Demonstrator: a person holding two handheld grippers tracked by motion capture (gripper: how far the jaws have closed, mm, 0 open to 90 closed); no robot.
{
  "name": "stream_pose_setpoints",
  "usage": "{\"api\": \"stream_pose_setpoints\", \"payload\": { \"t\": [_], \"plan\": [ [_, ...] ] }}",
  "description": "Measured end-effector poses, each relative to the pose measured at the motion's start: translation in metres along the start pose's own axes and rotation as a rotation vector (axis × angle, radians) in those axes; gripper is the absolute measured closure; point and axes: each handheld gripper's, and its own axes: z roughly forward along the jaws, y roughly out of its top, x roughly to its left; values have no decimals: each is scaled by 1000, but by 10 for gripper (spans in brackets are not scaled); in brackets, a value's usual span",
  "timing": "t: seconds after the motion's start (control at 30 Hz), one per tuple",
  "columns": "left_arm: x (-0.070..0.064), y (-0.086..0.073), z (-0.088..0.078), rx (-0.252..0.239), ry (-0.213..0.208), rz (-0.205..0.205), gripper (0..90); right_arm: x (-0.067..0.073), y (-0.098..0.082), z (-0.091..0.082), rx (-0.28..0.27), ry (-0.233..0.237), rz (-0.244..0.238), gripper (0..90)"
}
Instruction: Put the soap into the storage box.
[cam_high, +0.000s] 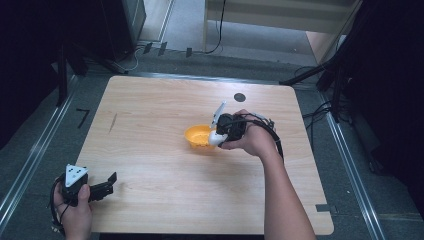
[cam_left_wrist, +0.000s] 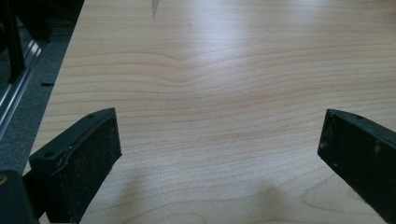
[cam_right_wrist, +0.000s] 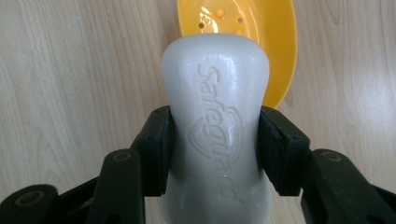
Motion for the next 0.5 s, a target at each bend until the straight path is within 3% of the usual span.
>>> {"api": "stream_pose_setpoints", "payload": {
  "t": [0.37, 0.5],
  "plan": [
    [0, 0, 0, -1, -2, -6, 0, -8, 28, 5, 12, -3, -65, 505],
    [0, 0, 0, 0, -1, -3, 0, -11, 40, 6, -12, -4, -77, 505]
  ]
}}
